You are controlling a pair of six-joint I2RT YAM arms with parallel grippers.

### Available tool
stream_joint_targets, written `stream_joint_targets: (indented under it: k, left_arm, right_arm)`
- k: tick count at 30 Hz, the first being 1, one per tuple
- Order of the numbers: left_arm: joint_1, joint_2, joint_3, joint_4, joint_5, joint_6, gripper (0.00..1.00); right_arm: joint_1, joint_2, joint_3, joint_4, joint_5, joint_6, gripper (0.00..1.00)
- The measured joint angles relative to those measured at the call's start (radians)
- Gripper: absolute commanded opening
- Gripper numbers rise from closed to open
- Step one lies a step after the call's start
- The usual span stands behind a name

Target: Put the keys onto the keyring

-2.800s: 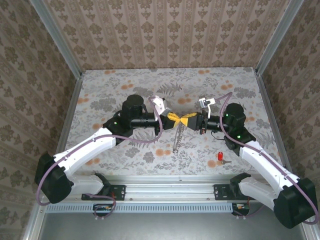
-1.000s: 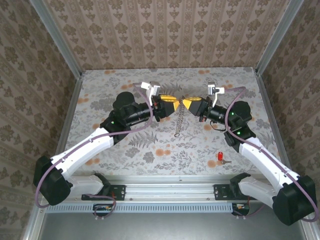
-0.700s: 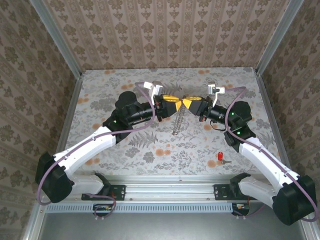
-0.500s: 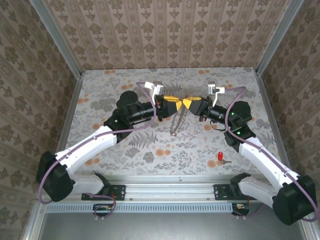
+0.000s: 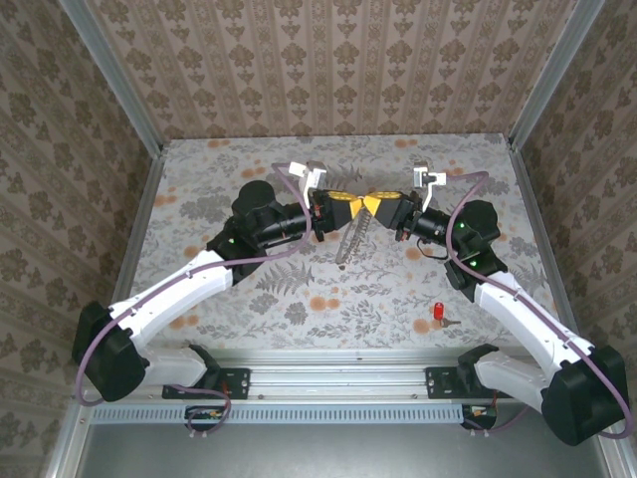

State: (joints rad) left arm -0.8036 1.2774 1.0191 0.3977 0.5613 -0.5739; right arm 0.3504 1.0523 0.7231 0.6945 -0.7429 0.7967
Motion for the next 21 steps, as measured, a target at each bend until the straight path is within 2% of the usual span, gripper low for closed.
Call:
stream_joint_targets:
  k: [2,5,6,7,13,19,21]
  left_arm:
    - [-0.001,0.0,0.002,0.001,-0.001,0.006,0.0]
    - [-0.001,0.0,0.002,0.0,-0.004,0.002,0.0]
    - [-0.001,0.0,0.002,-0.001,-0.005,0.003,0.0]
    - [-0.001,0.0,0.003,-0.004,-0.005,0.007,0.0]
    - [-0.003,-0.007,0.021,-0.116,-0.012,0.117,0.0]
    - [-0.003,-0.029,0.051,-0.303,-0.009,0.311,0.0]
    - [0.0,-0.029,0.077,-0.363,0.0,0.382,0.0]
  right_arm:
    - [-0.004,0.002,0.0,0.001,0.002,0.0,0.0]
    - [-0.006,0.002,0.0,0.003,0.002,0.0,0.0]
    - [-0.007,0.002,0.0,0.003,0.002,0.0,0.03]
    - [-0.01,0.002,0.0,0.001,0.002,0.0,0.13]
    - [-0.083,-0.047,-0.007,-0.071,0.014,0.015,0.26]
    - [-0.13,-0.148,-0.022,-0.185,0.005,0.006,0.53]
    - [-0.13,-0.161,-0.029,-0.216,-0.014,-0.008,0.57]
